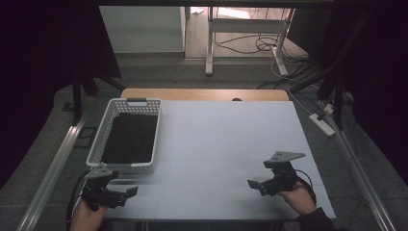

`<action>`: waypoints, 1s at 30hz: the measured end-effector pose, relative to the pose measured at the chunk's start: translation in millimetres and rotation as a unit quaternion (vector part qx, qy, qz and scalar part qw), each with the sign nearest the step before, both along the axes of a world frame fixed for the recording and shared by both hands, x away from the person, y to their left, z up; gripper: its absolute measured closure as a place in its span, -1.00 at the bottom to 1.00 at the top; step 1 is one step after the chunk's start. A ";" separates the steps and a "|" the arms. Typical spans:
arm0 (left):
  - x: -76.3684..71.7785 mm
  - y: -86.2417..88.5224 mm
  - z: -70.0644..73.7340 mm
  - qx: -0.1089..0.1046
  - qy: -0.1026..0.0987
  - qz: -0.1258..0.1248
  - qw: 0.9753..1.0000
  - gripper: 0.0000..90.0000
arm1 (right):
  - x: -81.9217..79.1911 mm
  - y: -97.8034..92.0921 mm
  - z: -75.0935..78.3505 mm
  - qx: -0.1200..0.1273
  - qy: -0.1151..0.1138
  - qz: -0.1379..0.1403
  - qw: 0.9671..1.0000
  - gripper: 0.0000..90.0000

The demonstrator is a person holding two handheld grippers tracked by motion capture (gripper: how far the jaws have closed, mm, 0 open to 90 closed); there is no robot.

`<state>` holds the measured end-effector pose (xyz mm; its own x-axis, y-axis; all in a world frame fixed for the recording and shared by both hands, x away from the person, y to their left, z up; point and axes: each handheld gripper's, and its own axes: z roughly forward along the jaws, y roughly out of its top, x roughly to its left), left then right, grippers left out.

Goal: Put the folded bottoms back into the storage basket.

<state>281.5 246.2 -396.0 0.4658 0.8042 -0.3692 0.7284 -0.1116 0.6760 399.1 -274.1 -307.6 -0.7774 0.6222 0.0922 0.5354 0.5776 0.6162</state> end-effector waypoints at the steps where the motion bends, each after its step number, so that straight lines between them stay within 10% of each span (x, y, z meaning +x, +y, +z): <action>1: 0.1 0.1 -0.1 0.000 0.000 0.000 1.000 -1.00 | -0.7 -2.0 0.0 0.000 -0.002 -0.004 1.000 -1.00; 30: 0.6 0.9 -0.6 -0.003 0.005 0.005 1.000 -1.00 | -20.4 -47.8 9.4 -0.008 -0.030 -0.085 0.996 -1.00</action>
<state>282.1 247.2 -396.6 0.4548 0.8065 -0.3778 0.7359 -0.1014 0.6695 378.7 -321.9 -298.1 -0.6647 0.7462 0.0374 0.5881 0.4916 0.6422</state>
